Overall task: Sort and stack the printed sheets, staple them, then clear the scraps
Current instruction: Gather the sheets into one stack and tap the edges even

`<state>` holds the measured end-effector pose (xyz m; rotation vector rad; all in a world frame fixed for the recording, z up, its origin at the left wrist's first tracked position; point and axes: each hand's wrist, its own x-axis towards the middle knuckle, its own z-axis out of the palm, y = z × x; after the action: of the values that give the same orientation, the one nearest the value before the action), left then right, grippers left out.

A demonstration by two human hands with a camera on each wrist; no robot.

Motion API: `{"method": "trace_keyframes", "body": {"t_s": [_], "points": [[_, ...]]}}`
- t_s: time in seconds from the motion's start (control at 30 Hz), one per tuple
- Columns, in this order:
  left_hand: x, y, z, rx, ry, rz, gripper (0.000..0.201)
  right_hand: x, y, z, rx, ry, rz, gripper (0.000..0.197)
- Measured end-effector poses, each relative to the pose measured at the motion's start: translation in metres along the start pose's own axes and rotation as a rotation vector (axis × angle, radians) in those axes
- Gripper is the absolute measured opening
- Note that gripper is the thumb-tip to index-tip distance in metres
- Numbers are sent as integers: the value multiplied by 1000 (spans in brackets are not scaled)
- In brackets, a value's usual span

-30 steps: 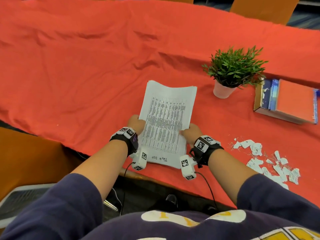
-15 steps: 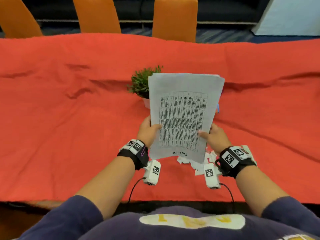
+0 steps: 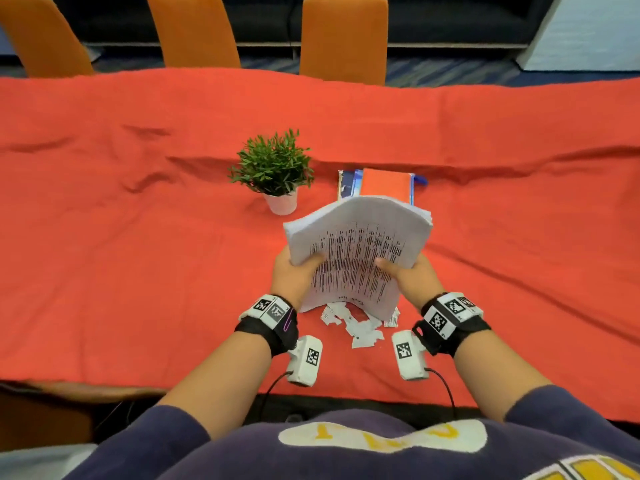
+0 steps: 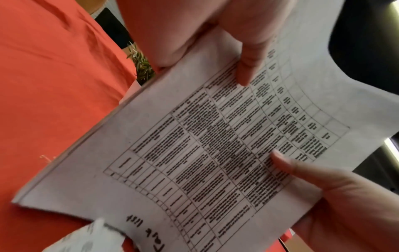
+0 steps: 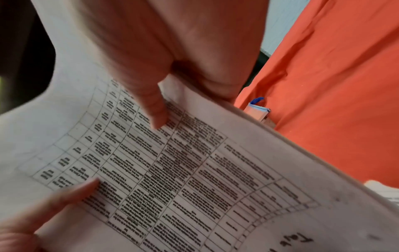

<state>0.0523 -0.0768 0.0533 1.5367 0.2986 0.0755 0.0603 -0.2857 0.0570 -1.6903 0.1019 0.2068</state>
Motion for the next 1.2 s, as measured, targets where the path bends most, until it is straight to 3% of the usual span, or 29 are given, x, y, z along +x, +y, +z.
{"method": "trace_keyframes", "body": {"t_s": [0.13, 0.27, 0.47, 0.57, 0.73, 0.8, 0.87, 0.93, 1.0, 1.07, 1.2], "points": [[4, 11, -1, -65, 28, 22, 24, 2, -8, 3, 8, 1, -84, 19], [9, 18, -13, -59, -31, 50, 48, 4, -11, -4, 94, 15, -97, 27], [19, 26, -10, -58, -79, 53, 32, 16, -15, 2, 178, 55, -89, 29], [25, 34, -6, -65, -21, 40, 24, 22, -7, -1, 170, 82, -43, 27], [39, 67, -15, -348, 12, 34, 29, 22, 10, -22, 106, 132, 38, 15], [43, 81, -23, -492, -17, 52, 40, 22, 16, -30, 126, 190, 66, 34], [48, 89, -29, -576, -54, 44, 47, 25, 21, -37, 348, 239, 85, 62], [49, 86, -32, -627, -113, -9, 57, 29, 18, -36, 622, 181, 81, 55], [45, 80, -31, -658, -172, -76, 62, 33, 14, -31, 745, 91, 76, 46], [39, 73, -27, -671, -190, -124, 48, 37, 12, -28, 770, 32, 49, 43], [37, 55, -47, -676, -123, -140, 25, 37, 17, -44, 713, 80, 49, 34]]}}
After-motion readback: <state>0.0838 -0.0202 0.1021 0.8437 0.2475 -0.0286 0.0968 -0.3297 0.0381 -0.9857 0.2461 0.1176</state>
